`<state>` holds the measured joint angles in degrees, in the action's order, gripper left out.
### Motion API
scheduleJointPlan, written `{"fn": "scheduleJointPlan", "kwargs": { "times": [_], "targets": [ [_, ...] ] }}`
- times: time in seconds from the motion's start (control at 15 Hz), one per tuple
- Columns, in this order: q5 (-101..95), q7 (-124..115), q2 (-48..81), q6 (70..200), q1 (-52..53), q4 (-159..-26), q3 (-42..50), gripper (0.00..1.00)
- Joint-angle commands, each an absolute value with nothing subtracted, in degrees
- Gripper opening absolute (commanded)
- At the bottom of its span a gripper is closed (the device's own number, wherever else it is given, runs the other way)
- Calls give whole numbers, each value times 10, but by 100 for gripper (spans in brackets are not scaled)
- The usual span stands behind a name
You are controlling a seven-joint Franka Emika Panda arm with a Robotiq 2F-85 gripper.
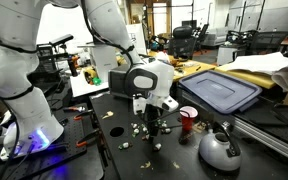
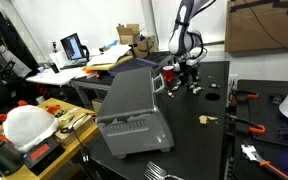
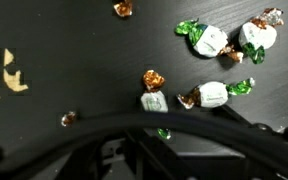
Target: Put two pieces of candy in the red cup.
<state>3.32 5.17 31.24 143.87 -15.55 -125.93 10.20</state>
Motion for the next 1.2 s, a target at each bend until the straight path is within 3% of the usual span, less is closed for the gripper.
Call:
{"fn": "scheduleJointPlan", "kwargs": {
  "times": [0.0, 0.4, 1.13],
  "targets": [
    [42, 52, 294, 1418, -163, -1272, 96, 43],
    [49, 48, 284, 1394, -160, -1273, 96, 1],
    [6, 30, 212, 1368, -117, -1274, 105, 5]
  ]
}}
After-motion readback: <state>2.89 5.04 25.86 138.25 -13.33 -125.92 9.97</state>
